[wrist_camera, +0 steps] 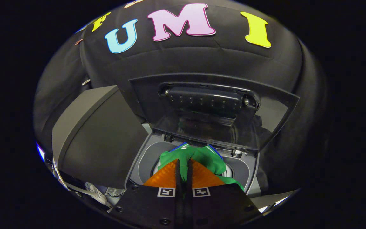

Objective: Put the clothes into the washing machine and then close the washing machine lid.

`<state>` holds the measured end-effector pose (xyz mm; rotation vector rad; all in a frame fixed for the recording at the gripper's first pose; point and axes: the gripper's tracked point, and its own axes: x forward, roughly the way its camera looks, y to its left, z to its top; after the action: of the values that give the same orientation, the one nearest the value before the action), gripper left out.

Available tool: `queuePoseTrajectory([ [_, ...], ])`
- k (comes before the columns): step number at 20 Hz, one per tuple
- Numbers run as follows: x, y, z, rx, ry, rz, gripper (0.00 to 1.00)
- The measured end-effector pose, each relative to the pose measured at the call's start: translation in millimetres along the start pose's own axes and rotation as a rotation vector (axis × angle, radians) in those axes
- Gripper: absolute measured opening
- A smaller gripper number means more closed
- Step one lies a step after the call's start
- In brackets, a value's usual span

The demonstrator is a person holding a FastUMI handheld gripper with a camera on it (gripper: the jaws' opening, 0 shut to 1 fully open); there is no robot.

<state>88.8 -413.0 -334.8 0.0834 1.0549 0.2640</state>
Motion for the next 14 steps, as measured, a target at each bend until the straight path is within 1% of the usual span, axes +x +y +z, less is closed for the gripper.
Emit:
queuePoseTrajectory([
  [4,15.1,-6.2,-16.9,0.010,0.020,-0.019,0.05],
  [11,54.5,-19.8,-63.9,0.104,0.103,-0.082,0.05],
  [13,70.0,-15.7,-77.7,0.117,0.111,-0.058,0.05],
  [14,82.2,-16.8,-86.8,0.107,0.115,-0.060,0.05],
])
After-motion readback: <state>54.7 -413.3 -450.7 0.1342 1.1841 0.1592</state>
